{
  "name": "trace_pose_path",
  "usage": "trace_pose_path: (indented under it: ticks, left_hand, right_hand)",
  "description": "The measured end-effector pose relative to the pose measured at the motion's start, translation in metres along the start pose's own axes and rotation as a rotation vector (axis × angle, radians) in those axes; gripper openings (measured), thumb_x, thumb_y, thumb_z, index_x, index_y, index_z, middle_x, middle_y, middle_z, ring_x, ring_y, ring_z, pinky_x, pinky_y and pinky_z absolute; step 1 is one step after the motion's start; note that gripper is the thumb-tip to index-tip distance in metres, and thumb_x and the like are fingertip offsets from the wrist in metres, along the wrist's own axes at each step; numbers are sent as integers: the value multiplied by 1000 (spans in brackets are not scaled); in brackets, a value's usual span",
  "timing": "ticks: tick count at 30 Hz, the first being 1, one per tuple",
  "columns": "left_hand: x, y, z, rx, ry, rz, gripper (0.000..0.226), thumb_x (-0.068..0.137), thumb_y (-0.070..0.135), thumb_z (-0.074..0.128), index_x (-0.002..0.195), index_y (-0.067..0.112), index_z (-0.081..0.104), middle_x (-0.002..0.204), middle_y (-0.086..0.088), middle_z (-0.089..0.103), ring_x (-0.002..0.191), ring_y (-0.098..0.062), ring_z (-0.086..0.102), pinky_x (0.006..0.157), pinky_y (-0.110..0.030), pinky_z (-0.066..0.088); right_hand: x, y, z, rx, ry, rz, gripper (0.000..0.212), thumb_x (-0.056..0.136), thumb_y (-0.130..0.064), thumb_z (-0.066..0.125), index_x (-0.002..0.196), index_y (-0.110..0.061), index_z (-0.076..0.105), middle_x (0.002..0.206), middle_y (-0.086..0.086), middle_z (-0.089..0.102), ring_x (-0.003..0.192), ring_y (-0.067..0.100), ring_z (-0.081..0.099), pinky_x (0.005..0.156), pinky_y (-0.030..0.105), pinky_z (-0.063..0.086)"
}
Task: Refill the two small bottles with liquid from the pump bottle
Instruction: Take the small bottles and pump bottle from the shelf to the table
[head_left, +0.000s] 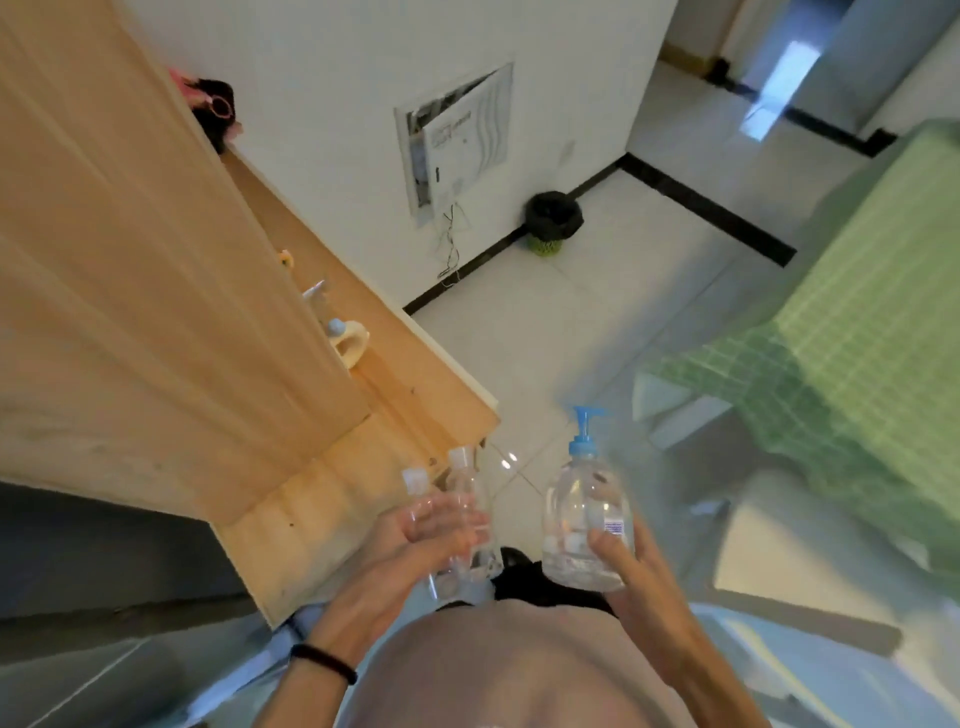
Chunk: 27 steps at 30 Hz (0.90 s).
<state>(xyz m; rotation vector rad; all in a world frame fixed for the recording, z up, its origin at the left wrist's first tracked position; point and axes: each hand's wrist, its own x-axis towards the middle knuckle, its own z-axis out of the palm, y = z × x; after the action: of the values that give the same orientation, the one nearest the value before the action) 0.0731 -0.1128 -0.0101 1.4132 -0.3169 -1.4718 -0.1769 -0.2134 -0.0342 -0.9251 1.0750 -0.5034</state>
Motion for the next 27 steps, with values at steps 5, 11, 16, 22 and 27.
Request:
trace_pose_path:
  ticks: [5, 11, 16, 22, 27]
  left_hand:
    - [-16, -18, -8, 137, -146, -76, 50, 76, 12, 85, 124, 10, 73, 117, -12, 81, 112, -26, 77, 88, -34, 64]
    - [-35, -41, -1, 213, -296, -168, 53, 73, 11, 87, 124, 7, 73, 120, -15, 79, 113, -30, 76, 89, -37, 65]
    - [-42, -64, 23, 292, -441, -241, 55, 72, 8, 87, 125, 4, 71, 120, -18, 79, 112, -30, 77, 87, -34, 65]
    - [-50, -95, 75, 461, -651, -293, 50, 69, 10, 89, 118, 9, 77, 118, -18, 79, 111, -29, 77, 83, -30, 65]
    - [-68, -131, 125, 631, -829, -316, 43, 82, -2, 83, 123, 9, 74, 119, -15, 80, 115, -27, 76, 85, -27, 64]
  right_hand:
    - [-69, 39, 9, 72, 189, 8, 85, 66, -53, 84, 142, -22, 66, 123, 16, 81, 117, 39, 78, 105, 60, 60]
    - [-146, 76, 7, 208, 388, -16, 89, 61, -56, 95, 143, -33, 67, 123, 10, 83, 111, 28, 82, 79, 35, 67]
    - [-199, 100, 4, 312, 567, -60, 100, 58, -69, 97, 149, -45, 63, 138, 4, 76, 120, 29, 79, 85, 42, 67]
    - [-269, 142, -10, 453, 857, -70, 93, 65, -59, 85, 149, -25, 62, 121, 13, 82, 109, 29, 82, 78, 33, 67]
    - [-328, 183, -22, 600, 1046, -72, 93, 63, -55, 83, 147, -21, 63, 119, 15, 83, 104, 31, 83, 76, 35, 68]
